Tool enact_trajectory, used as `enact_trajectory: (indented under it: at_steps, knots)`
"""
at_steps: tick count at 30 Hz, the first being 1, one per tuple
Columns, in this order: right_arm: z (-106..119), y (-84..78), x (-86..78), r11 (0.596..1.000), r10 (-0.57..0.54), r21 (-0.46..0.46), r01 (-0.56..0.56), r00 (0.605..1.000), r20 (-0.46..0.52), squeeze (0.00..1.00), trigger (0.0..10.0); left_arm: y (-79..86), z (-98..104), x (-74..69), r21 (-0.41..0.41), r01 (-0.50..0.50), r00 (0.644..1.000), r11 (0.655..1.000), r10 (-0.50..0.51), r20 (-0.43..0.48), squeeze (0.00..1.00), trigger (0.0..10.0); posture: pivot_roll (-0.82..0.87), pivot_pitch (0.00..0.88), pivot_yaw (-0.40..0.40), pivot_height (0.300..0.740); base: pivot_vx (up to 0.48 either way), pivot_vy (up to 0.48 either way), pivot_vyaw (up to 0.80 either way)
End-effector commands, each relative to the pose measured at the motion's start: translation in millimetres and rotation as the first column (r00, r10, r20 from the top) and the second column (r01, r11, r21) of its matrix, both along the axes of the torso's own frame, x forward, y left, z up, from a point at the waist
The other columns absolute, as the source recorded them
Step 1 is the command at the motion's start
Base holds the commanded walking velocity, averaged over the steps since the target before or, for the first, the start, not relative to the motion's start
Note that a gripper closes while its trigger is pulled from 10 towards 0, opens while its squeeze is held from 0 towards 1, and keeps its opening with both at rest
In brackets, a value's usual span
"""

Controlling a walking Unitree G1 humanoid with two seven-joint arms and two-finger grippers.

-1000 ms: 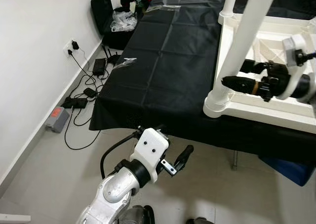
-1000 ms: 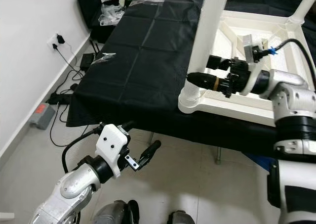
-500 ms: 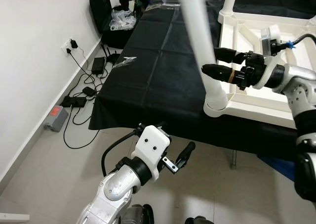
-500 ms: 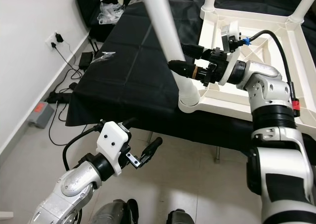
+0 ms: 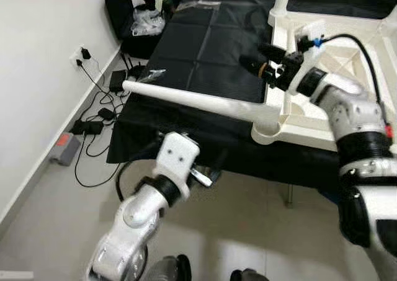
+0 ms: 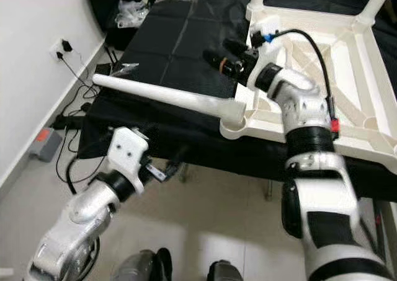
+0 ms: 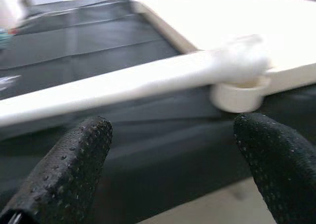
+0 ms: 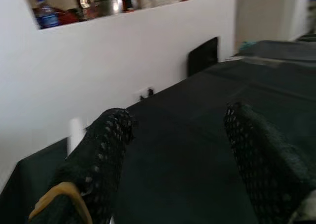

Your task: Building children table

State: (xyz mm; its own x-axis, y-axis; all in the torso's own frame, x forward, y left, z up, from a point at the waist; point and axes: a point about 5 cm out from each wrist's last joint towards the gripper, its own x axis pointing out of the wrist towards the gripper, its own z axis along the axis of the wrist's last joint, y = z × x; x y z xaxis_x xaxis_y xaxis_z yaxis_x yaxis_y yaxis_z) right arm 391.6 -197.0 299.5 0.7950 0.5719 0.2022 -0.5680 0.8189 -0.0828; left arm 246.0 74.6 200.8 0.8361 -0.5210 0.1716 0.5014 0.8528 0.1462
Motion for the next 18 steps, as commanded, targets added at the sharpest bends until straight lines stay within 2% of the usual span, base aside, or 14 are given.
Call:
enact_trajectory:
  at_steps: [1,2,4,5,6,7,8,9,10,13,14,15,17,18]
  knots:
    - [-2.3,2.5,-5.0,0.999,-0.007,0.044,0.005,1.000,0.027,0.00,10.0,5.2,-3.2,2.9,-0.031,-0.045,0.998,0.998,0.044,-0.040,0.00,10.0,0.14,0.226,-0.006,0.740,0.000,0.000,0.00]
    - [-3.9,11.3,-11.3,0.997,0.065,0.045,-0.066,0.997,0.028,0.00,10.0,8.6,-2.4,4.6,-0.051,-0.077,0.996,0.996,0.074,-0.051,0.00,10.0,0.14,0.219,-0.003,0.740,0.000,0.000,0.00]
    - [-5.1,29.6,-26.6,0.970,0.237,-0.076,-0.233,0.970,0.057,0.00,10.0,13.5,-6.8,5.9,-0.066,-0.120,0.989,0.991,0.114,-0.090,0.00,10.0,0.13,0.217,0.001,0.740,0.000,0.000,0.00]
    - [-5.1,29.6,-26.6,0.970,0.237,-0.076,-0.233,0.970,0.057,0.00,10.0,13.5,-6.8,5.9,-0.066,-0.120,0.989,0.991,0.114,-0.090,0.00,10.0,0.13,0.217,0.001,0.740,0.000,0.000,0.00]
    - [-6.5,36.5,-33.0,0.936,0.311,-0.191,-0.295,0.948,0.061,0.00,10.0,14.7,-8.7,6.4,-0.071,-0.124,0.988,0.990,0.117,-0.101,0.00,10.0,0.13,0.216,-0.001,0.740,0.000,0.000,0.00]
    - [-6.5,36.5,-33.0,0.936,0.311,-0.191,-0.295,0.948,0.061,0.00,10.0,14.7,-8.7,6.4,-0.071,-0.124,0.988,0.990,0.117,-0.101,0.00,10.0,0.13,0.216,-0.001,0.740,0.000,0.000,0.00]
    - [-3.3,40.0,-31.9,0.889,0.332,-0.352,-0.293,0.942,0.052,0.65,10.0,17.2,-13.6,8.4,-0.109,-0.142,0.979,0.984,0.124,-0.160,0.00,10.0,0.12,0.222,-0.007,0.740,0.000,0.000,0.00]
    - [-3.3,40.0,-31.9,0.889,0.332,-0.352,-0.293,0.942,0.052,0.65,10.0,17.2,-13.6,8.4,-0.109,-0.142,0.979,0.984,0.124,-0.160,0.00,10.0,0.12,0.222,-0.007,0.740,0.000,0.000,0.00]
    - [2.7,40.5,-31.2,0.872,0.346,-0.390,-0.295,0.936,0.065,1.00,10.0,18.7,-18.0,9.6,-0.119,-0.158,0.971,0.980,0.132,-0.201,0.00,10.0,0.12,0.223,-0.009,0.740,0.000,0.000,0.00]
    - [10.2,39.9,-27.9,0.867,0.319,-0.432,-0.248,0.943,0.098,1.00,10.0,21.2,-22.2,10.9,-0.127,-0.176,0.963,0.976,0.144,-0.229,0.00,10.0,0.13,0.224,-0.009,0.740,0.000,0.000,0.00]
    - [30.8,39.4,-22.2,0.873,0.249,-0.471,-0.127,0.947,0.205,1.00,10.0,25.3,-27.8,12.7,-0.134,-0.199,0.951,0.971,0.159,-0.265,0.00,10.0,0.12,0.233,-0.014,0.740,0.000,0.000,0.00]
    - [41.4,40.7,-20.9,0.885,0.210,-0.459,-0.077,0.946,0.247,1.00,10.0,25.6,-27.1,13.0,-0.134,-0.198,0.951,0.971,0.157,-0.265,0.00,10.0,0.12,0.238,-0.012,0.740,0.000,0.000,0.00]
    - [47.5,41.6,-20.6,0.894,0.190,-0.445,-0.053,0.944,0.268,1.00,10.0,25.2,-26.4,13.1,-0.132,-0.194,0.952,0.972,0.154,-0.264,0.00,10.0,0.12,0.238,-0.014,0.740,0.000,0.000,0.00]
    - [50.6,43.5,-20.9,0.885,0.190,-0.465,-0.042,0.942,0.277,1.00,10.0,23.5,-24.7,12.2,-0.139,-0.186,0.955,0.973,0.146,-0.259,0.00,10.0,0.12,0.240,-0.019,0.740,0.000,0.000,0.00]
